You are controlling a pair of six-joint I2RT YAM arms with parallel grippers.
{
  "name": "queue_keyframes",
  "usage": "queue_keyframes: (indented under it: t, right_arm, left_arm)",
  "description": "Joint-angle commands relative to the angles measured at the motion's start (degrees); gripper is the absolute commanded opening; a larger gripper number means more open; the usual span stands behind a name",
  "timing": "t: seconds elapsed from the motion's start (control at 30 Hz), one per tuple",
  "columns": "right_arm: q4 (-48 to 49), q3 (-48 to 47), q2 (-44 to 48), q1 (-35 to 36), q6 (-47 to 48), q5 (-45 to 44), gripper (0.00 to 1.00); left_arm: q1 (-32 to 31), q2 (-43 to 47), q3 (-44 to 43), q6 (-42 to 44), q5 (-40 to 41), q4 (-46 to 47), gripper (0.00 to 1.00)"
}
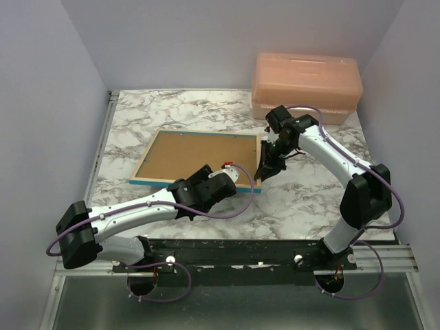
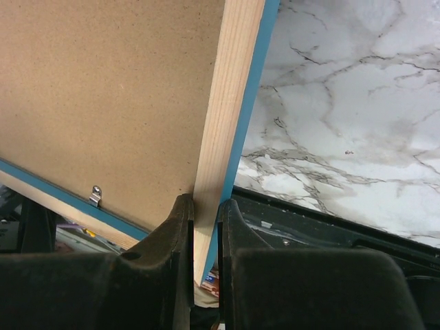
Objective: Put the photo into the frame
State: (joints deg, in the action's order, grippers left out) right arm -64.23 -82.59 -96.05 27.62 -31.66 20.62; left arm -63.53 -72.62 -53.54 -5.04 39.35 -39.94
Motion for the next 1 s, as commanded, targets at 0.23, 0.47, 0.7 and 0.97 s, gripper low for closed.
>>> queue_keyframes:
  t: [0.23,0.47,0.7,0.97]
  right_arm:
    - [3.4,-10.9,5.3,0.6,4.9,-0.6,0.56]
    - [13.5,-10.7,13.0,0.6,12.1,-7.5,0.92]
    - [39.3,8.8,28.3,0.6,21.8,-9.4,0.94]
    - [63.6,28.7,40.8,0.6,37.8,11.7,0.83]
  left_arm:
    - [0.7,4.5,-2.6,3.7,8.1,3.4,0.00]
    - [0.7,8.5,-5.4,4.8,5.1,1.1,0.00]
    - [0.8,11.5,-8.3,5.4,2.5,-3.5,0.00]
    - [0.8,15.3,-10.7,1.2,-2.0,-10.6,0.00]
